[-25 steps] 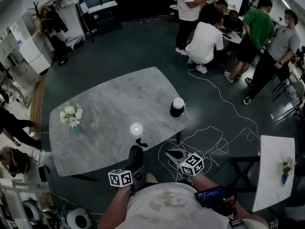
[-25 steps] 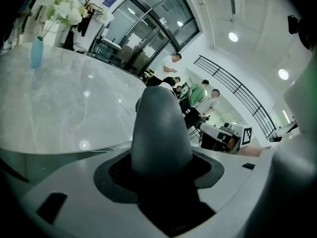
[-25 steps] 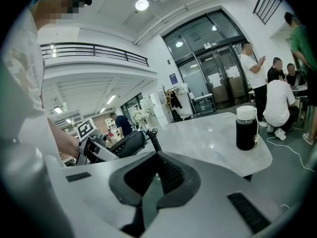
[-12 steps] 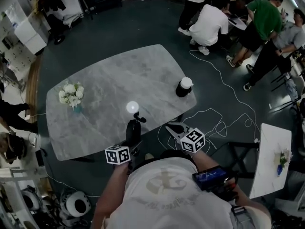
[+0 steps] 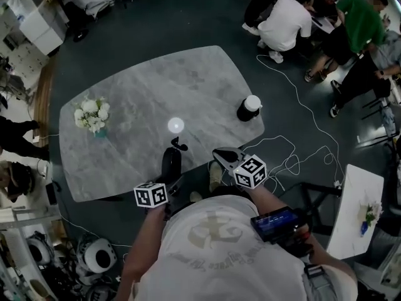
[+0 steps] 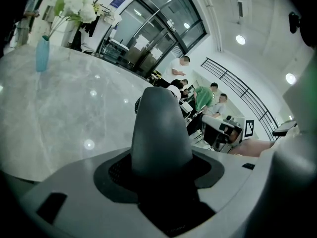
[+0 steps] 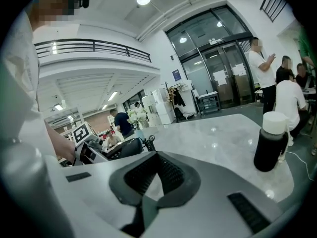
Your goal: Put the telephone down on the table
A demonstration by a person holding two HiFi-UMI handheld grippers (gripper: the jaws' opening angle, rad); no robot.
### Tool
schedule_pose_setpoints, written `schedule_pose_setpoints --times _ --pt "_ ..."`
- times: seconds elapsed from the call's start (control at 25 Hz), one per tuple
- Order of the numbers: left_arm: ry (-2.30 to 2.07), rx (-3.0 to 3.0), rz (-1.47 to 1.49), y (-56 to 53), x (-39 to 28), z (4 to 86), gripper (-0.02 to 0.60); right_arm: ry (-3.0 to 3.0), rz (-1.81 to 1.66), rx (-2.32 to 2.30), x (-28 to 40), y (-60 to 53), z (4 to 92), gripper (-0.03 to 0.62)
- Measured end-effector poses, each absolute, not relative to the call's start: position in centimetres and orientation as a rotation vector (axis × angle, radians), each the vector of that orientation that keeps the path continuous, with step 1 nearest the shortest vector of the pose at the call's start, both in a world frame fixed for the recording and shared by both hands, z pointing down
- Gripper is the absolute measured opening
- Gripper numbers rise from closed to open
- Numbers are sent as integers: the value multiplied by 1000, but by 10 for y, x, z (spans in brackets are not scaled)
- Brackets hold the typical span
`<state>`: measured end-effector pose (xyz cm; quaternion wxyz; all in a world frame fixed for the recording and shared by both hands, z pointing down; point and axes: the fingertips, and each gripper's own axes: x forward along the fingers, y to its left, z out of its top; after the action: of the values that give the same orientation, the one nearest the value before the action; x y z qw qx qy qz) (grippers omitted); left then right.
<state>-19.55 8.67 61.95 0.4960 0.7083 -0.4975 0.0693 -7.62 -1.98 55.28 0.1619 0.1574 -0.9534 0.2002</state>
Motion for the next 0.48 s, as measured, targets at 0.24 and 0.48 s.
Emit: schedule_pose_setpoints --times 0.24,0.48 --pt "-1223 1713 164 61 -199 618 275 -2731 543 388 -89 -47 549 15" --pt "-1268 1695 164 28 -213 611 275 -2739 539 323 -109 -84 548 15"
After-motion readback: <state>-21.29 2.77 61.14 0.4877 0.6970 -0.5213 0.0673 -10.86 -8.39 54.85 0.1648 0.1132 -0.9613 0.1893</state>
